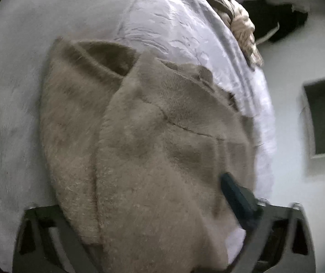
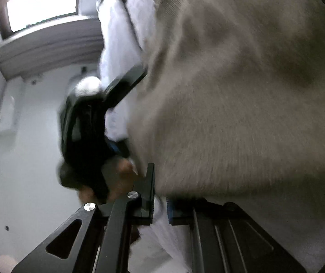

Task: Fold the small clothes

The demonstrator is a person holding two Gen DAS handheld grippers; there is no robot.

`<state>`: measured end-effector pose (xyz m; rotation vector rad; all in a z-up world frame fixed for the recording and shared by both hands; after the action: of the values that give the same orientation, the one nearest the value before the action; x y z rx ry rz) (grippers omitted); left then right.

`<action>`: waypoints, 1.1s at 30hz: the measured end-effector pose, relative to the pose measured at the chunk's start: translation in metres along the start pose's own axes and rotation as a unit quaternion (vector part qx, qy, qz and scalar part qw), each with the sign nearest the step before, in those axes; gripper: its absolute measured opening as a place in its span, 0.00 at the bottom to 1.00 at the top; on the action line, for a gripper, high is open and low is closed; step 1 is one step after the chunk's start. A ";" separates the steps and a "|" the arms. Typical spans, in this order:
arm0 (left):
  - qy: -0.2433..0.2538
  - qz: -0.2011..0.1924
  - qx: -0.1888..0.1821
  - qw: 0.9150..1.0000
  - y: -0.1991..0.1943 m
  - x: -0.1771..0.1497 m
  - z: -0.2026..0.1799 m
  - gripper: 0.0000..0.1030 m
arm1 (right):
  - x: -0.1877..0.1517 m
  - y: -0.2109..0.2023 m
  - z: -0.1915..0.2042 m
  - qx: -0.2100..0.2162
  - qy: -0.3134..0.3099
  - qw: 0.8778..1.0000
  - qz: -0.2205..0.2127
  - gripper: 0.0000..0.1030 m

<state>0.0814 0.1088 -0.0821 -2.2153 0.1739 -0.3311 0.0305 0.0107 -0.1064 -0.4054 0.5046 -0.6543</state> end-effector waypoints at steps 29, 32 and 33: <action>0.078 0.034 0.154 0.984 0.026 -0.003 -0.012 0.57 | 0.091 -0.064 0.008 -0.244 -0.120 0.957 -0.101 0.14; 0.072 0.031 0.147 0.986 0.029 -0.001 -0.010 0.57 | 0.092 -0.049 -0.006 -0.263 -0.121 0.954 -0.075 0.12; 0.072 0.028 0.146 0.986 0.029 -0.001 -0.010 0.54 | 0.092 -0.049 -0.007 -0.260 -0.122 0.955 -0.078 0.12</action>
<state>0.0771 0.0840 -0.0993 -1.8945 0.2480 -0.4561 0.0661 -0.0868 -0.1164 -1.0206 0.4059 -0.6068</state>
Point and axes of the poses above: each gripper's, at about its wrist camera, not at the fingertips, and y roughly the way its jaws point, z to its left, x to its top, the point moved 4 cm from there along y, roughly the way its jaws point, and after that the axes turned 9 degrees about y, right-handed, at the moved point
